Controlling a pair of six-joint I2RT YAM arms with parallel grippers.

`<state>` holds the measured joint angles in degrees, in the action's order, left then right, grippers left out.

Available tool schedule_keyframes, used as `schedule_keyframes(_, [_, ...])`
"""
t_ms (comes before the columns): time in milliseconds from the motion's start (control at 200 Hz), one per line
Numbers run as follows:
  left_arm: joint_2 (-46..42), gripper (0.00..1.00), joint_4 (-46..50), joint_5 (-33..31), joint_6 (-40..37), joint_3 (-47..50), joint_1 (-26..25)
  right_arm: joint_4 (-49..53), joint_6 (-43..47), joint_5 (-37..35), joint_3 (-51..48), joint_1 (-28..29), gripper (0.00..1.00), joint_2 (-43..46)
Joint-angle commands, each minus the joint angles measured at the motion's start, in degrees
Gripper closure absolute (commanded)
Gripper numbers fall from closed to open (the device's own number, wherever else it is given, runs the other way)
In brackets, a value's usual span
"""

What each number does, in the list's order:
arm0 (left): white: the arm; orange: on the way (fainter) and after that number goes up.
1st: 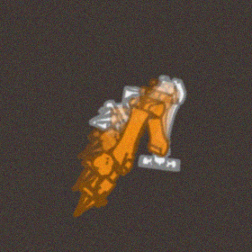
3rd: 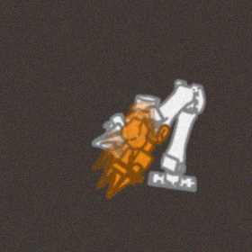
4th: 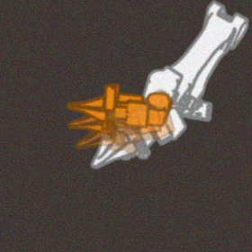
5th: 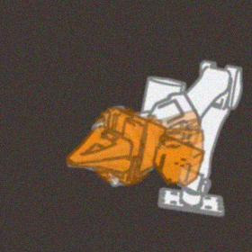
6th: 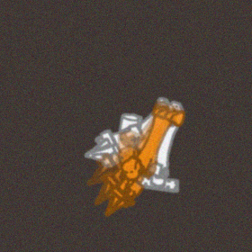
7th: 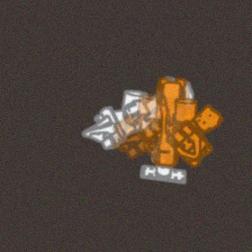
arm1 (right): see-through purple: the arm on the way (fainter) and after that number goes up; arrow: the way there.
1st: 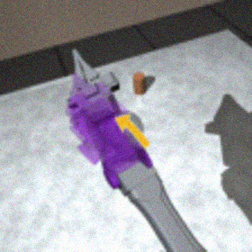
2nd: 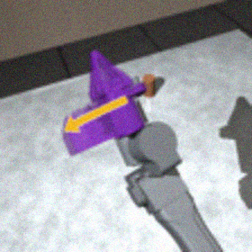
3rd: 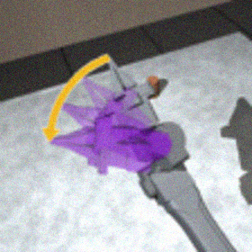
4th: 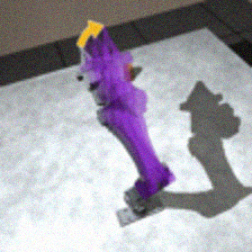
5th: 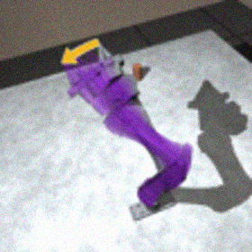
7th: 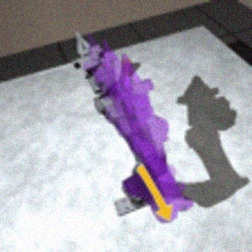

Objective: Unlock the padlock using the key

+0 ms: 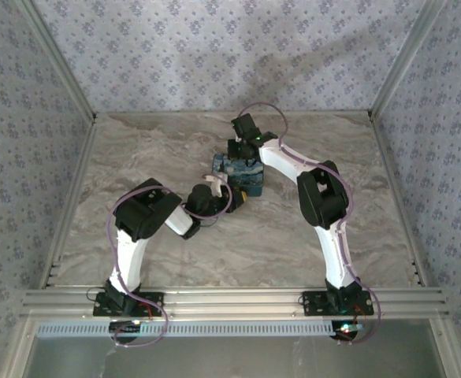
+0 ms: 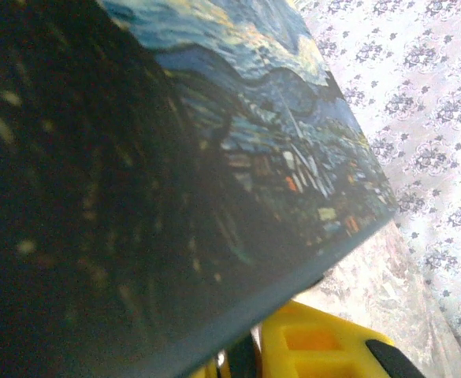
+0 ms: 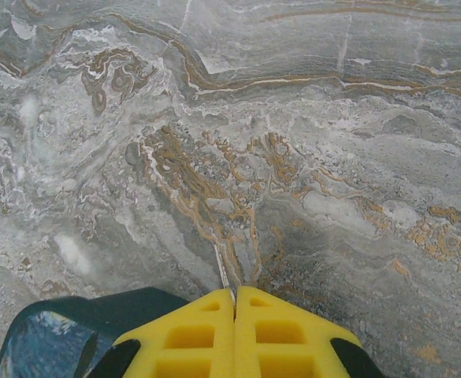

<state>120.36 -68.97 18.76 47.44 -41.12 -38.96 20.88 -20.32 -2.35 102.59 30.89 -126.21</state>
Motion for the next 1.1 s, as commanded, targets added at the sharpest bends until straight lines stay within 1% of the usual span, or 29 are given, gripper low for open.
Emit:
schedule_keyframes(0, [2.5,0.86,14.5,1.3,8.9,2.0,2.8,8.3,-1.8,5.4,-6.9,0.8,1.0,2.0])
schedule_keyframes(85, [1.5,0.88,17.0,4.1,8.9,1.2,3.3,4.7,-1.9,7.1,-11.6,-0.3,1.0,6.5])
schedule_keyframes(185, [0.7,0.88,20.0,7.0,8.9,-0.3,3.8,1.8,-2.0,9.1,-15.6,-1.9,1.0,11.5])
schedule_keyframes(330, [-0.4,0.87,25.2,8.9,8.6,-3.0,4.3,-1.1,-2.4,11.5,-21.0,-3.5,1.0,17.5])
schedule_keyframes(420, [-0.9,0.86,30.6,10.6,8.9,-5.6,4.7,-2.3,-2.8,13.0,-23.7,-4.3,1.0,20.4])
schedule_keyframes(500, [-2.0,0.85,34.3,10.0,8.2,-6.6,4.6,-2.7,-2.9,13.6,-25.0,-5.0,1.0,21.6])
schedule_keyframes(585, [-3.6,0.85,37.6,8.6,6.6,-7.1,4.6,-2.3,-3.3,13.3,-24.6,-5.9,1.0,21.1])
schedule_keyframes(655, [-4.0,0.85,38.5,8.4,6.1,-7.3,4.6,-2.4,-3.8,14.3,-23.7,-7.0,1.0,19.4])
schedule_keyframes(725, [-3.9,0.85,38.2,8.6,6.5,-7.3,4.6,-1.8,-3.9,15.4,-21.8,-7.6,1.0,16.7])
schedule_keyframes(814, [-3.7,0.85,37.0,8.2,7.3,-7.1,4.1,-1.3,-3.3,16.0,-19.5,-7.1,1.0,13.0])
schedule_keyframes(979, [-5.0,0.84,36.9,6.7,7.7,-6.3,2.8,1.3,-2.5,15.5,-13.4,-6.9,1.0,7.0])
schedule_keyframes(1094, [-5.7,0.83,36.5,5.6,8.3,-5.1,2.4,2.6,-2.7,14.6,-10.1,-7.3,1.0,4.7])
